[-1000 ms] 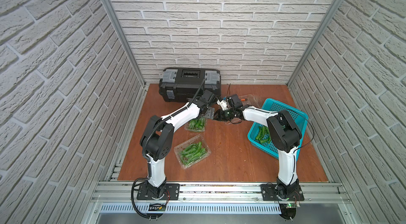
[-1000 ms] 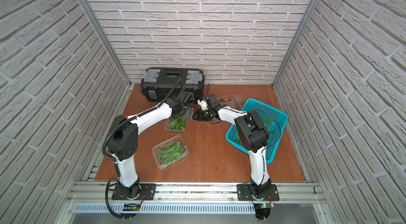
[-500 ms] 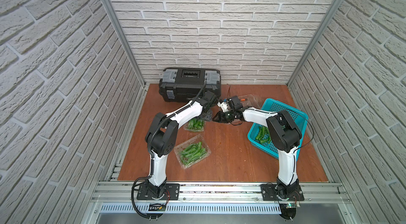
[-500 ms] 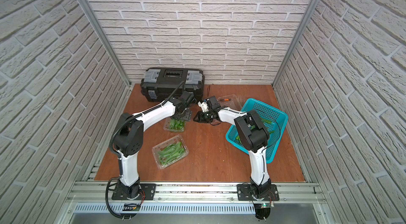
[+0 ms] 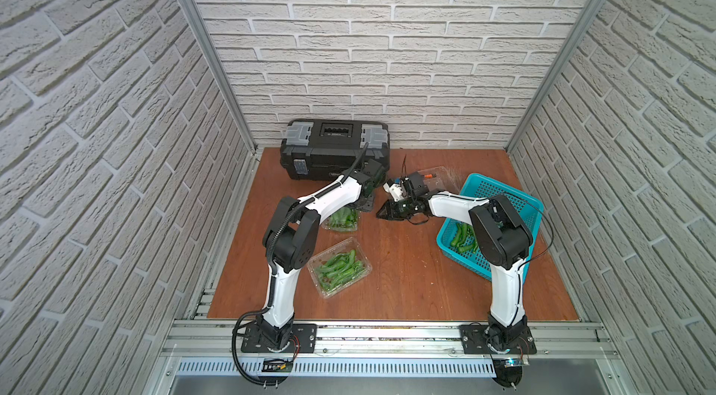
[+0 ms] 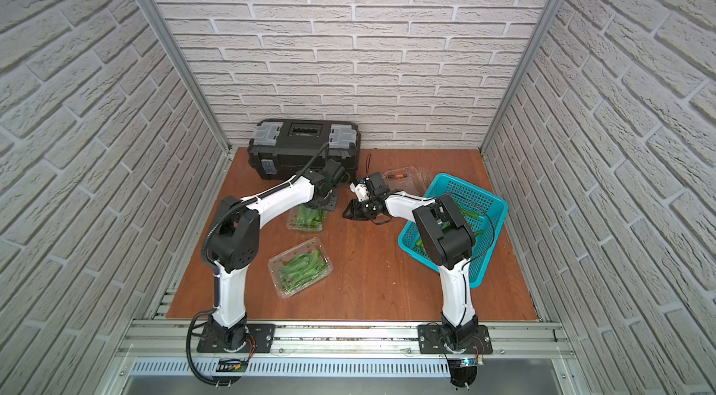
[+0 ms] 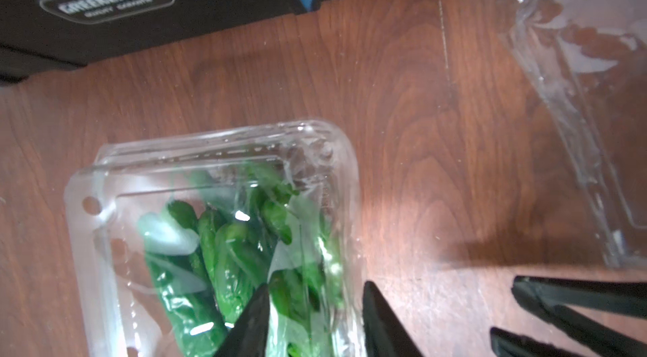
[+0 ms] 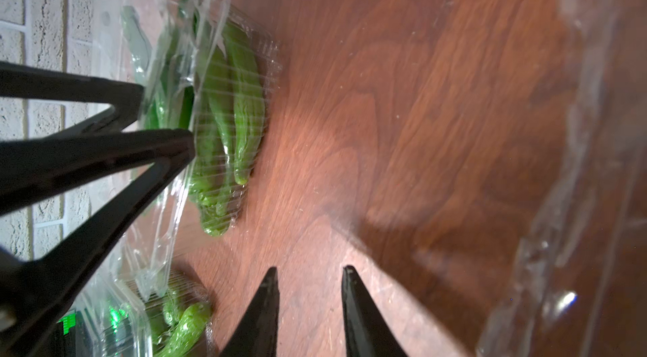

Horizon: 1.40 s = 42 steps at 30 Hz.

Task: Take small green peppers out of containers
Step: Open the packing box at the center of the board.

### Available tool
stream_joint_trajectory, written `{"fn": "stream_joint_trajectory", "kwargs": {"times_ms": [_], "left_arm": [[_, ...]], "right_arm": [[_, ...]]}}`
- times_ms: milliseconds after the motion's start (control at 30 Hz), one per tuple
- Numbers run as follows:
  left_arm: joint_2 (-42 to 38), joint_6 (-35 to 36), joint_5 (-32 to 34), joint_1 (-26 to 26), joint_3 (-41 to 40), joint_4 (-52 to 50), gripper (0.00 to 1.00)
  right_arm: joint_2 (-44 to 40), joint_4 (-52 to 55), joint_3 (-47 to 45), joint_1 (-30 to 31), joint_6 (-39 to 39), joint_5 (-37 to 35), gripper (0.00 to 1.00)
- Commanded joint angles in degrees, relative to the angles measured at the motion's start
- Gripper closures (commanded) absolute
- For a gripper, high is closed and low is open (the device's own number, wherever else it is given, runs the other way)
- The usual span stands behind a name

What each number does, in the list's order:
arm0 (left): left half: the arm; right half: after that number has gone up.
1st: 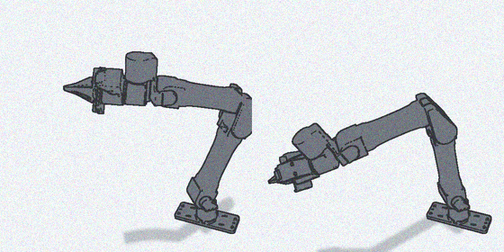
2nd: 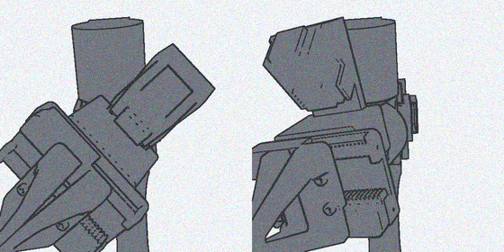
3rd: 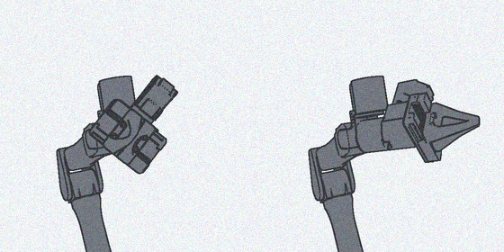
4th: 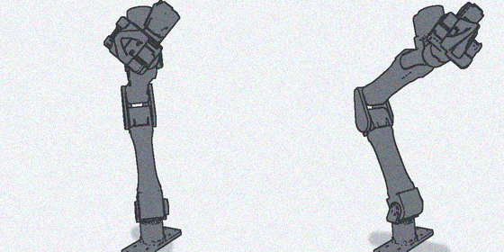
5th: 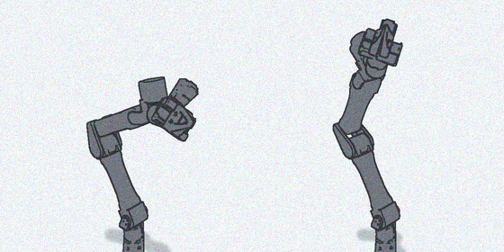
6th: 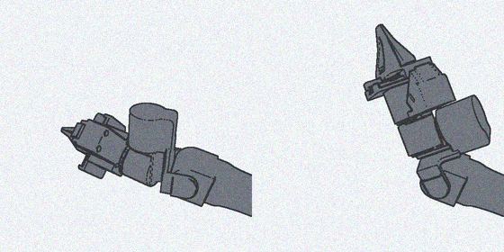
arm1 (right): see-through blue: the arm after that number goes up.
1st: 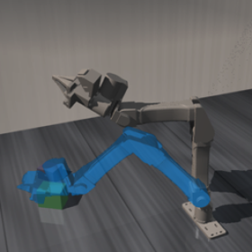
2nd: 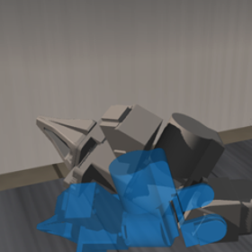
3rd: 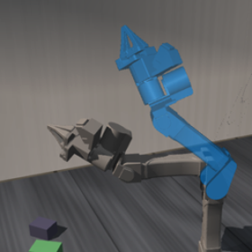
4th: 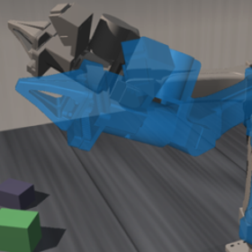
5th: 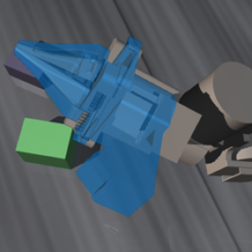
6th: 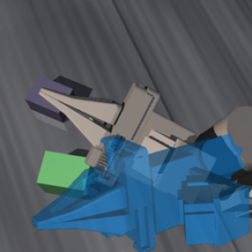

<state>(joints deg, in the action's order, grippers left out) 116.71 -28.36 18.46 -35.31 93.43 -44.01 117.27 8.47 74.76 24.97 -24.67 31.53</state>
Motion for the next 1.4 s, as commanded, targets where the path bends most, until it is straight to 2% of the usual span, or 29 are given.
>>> {"fn": "stream_joint_trajectory", "kwargs": {"times_ms": [0,133,500,1100,1367], "left_arm": [[2.09,-0.51,-1.66,0.58,0.69,-2.51,0.77],[2.34,-0.66,-2.49,0.64,0.87,-2.09,1.0],[1.59,-1.44,-5.97,1.45,-0.13,0.76,1.0],[-5.3,-3.02,-12.5,1.56,-5.95,10.55,1.0],[-7.17,-3.28,-12.88,1.86,-6.5,11.66,1.0]], "right_arm": [[-3.24,-0.65,-0.59,0.25,1.26,0.55,0.68],[-3.24,-0.55,-0.41,0.25,1.71,0.99,0.68],[-3.39,-0.56,-0.41,0.25,2.04,1.75,0.68],[-3.55,-0.2,-0.66,0.25,2.75,3.88,0.68],[-3.59,-1.78,-1.54,0.25,2.39,5.86,0.68]]}}
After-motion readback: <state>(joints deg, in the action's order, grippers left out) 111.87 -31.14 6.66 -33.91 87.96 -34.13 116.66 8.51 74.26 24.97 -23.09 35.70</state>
